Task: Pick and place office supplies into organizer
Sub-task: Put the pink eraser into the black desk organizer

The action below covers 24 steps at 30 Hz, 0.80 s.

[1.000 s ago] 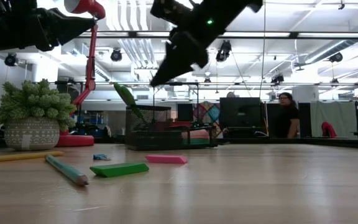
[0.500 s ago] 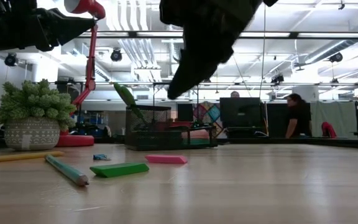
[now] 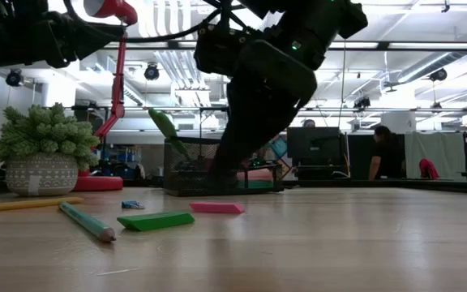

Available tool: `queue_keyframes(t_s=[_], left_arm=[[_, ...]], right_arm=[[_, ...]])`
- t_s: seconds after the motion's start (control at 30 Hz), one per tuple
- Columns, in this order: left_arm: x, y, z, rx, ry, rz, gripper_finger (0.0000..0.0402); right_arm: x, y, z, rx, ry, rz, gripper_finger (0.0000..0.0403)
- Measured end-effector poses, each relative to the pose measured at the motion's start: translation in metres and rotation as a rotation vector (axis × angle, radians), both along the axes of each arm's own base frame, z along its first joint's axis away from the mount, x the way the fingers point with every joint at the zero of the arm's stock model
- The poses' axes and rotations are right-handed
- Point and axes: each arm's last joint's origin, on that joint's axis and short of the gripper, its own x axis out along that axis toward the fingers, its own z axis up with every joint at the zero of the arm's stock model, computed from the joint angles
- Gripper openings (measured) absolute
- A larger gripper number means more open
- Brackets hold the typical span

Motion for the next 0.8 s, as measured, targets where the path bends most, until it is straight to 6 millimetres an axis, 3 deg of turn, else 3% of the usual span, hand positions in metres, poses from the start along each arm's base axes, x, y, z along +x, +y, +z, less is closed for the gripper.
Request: queue_keyframes(t_s=[0.33,0.63,0.8], left_arm=[[0.000,0.000,0.000,0.000,0.000,0.000,0.0096],[0.000,0.000,0.000,0.000,-0.001,0.000,0.0096],[0.000,0.000,0.000,0.000,-0.001,0.000,0.0096]], right_arm=[[0.007,0.001,-0.031,-0.009,0.039,-0.003,0.0210],[0.007,-0.001,-0.032,-0.014,0.047,0.001,0.0207],[0.006,-0.001,-0.031,-0.015,0.056,0.003,0.0173]])
